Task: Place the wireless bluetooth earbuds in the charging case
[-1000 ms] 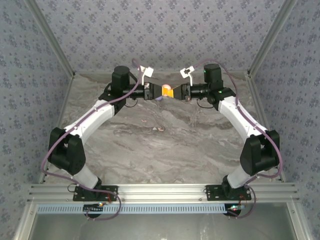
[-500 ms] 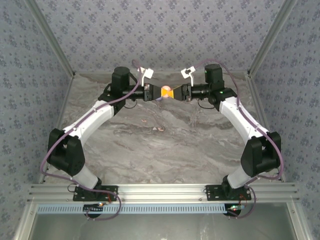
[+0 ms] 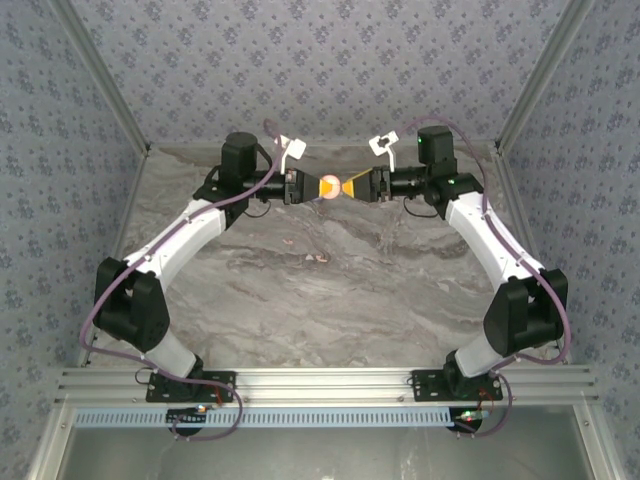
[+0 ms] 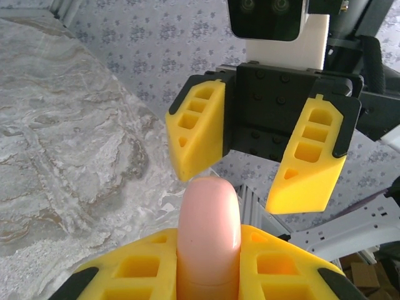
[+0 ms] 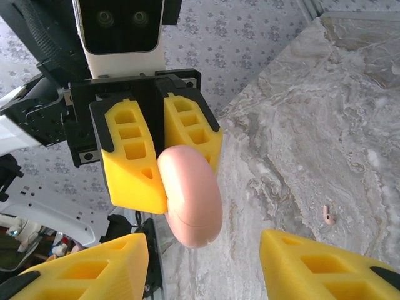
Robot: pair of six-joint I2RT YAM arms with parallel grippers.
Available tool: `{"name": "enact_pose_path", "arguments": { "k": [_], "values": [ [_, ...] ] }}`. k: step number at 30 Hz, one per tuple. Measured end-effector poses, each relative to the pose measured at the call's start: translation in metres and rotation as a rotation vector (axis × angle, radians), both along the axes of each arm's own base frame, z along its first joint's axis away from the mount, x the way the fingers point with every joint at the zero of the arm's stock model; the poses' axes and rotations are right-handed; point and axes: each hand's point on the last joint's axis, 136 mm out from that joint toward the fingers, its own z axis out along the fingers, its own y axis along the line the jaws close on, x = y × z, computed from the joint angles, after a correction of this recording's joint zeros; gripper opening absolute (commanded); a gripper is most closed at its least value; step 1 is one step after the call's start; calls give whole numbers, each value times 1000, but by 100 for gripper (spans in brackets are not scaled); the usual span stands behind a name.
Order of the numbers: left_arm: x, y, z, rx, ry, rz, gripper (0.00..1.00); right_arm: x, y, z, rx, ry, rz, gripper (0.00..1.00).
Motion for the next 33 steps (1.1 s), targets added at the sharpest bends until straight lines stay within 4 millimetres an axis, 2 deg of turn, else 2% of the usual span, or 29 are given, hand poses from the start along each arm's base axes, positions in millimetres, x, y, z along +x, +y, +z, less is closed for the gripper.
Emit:
{"name": "enact_pose_path", "arguments": {
  "k": [6, 13, 21, 23, 27, 33],
  "values": [
    [-8, -3, 8, -12, -23, -41, 10, -8, 8, 9, 6, -25, 57, 50],
    [-12, -5, 7, -11, -21, -57, 10, -9, 12, 3, -1, -12, 81, 40],
    [-13, -6, 10, -13, -28, -62, 10, -13, 15, 6, 2, -12, 99, 36],
    [-14, -7, 11, -13, -31, -63, 10, -14, 16, 7, 3, -15, 104, 31],
    [-14, -7, 11, -12, -34, -67, 20, -14, 15, 7, 2, -19, 103, 22],
    [-15, -7, 10, -8, -44, -69, 28, -13, 13, 7, 4, -15, 99, 20]
  ]
}}
